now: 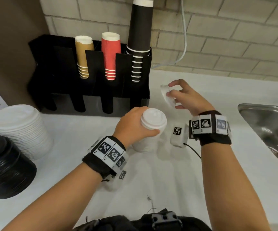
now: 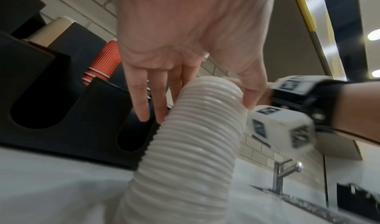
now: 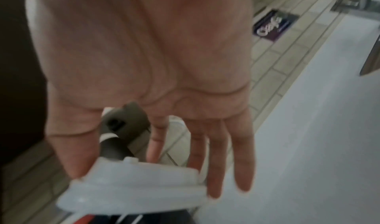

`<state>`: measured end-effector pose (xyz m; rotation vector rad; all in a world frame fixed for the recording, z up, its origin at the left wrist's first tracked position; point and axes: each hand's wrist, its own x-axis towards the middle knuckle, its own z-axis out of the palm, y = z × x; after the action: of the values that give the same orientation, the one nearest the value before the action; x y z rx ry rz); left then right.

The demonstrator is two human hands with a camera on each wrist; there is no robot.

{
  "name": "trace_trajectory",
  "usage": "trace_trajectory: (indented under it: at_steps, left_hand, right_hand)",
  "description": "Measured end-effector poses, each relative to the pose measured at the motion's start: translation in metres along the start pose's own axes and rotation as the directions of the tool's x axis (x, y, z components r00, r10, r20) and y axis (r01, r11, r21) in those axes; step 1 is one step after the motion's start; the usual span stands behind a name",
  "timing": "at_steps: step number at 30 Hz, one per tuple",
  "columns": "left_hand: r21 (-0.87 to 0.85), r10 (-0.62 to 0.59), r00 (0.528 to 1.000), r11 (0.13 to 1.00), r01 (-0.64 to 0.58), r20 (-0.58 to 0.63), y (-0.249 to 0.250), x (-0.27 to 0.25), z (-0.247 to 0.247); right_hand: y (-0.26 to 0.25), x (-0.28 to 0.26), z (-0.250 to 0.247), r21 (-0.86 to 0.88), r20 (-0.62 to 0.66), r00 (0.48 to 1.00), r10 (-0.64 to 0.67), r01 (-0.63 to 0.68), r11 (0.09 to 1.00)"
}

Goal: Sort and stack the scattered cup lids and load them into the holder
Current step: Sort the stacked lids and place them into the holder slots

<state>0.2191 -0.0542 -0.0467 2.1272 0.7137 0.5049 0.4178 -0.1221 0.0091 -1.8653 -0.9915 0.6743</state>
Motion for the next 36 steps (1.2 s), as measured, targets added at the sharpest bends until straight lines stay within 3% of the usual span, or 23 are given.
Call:
trace_trajectory:
  at_steps: [5,12,21,24,27,30,32,36]
  left_hand:
    - [-0.102,0.044,0.999,0.994,-0.047,-0.032,-0.009,-0.003,0.004]
    - [-0.203,-0.043,0.999,0.979,0.036,-0.030,-0.015,-0.003,0.004]
    - [-0.217,-0.048,0.998,0.975,0.040,-0.030,-0.016,-0.002,0.003]
    - [-0.239,-0.078,0.995,0.967,0.091,0.064,-0.022,-0.003,-0.004]
    - [-0.257,-0.242,0.936,0.916,0.307,0.255,-0.025,-0.004,-0.018]
    - [-0.301,-0.450,0.795,0.756,0.582,0.407,-0.026,-0.002,-0.023]
    - [-0.317,-0.455,0.742,0.700,0.640,0.492,-0.025,0.001,-0.019]
    - [-0.340,-0.414,0.719,0.676,0.654,0.558,-0.014,0.010,-0.001]
  right_hand:
    - [0.000,-0.056,0.027,-0.042,-0.037,0.993,-0.112,0.110,0.993]
    - [0.009,-0.073,0.063,-0.234,-0.100,0.969,-0.225,0.197,0.952]
    - [0.005,-0.069,0.075,-0.298,-0.094,0.967,-0.238,0.201,0.933]
    - [0.010,-0.071,0.074,-0.264,-0.087,0.972,-0.216,0.187,0.946]
    - [0.017,-0.073,0.070,-0.207,-0.092,0.979,-0.183,0.161,0.965]
    - [0.022,-0.076,0.067,-0.070,-0.068,0.993,-0.097,0.093,0.993]
    - [0.022,-0.076,0.065,0.004,-0.049,0.998,-0.045,0.045,0.999]
    - [0.021,-0.071,0.058,0.083,-0.054,0.998,-0.020,0.024,0.996]
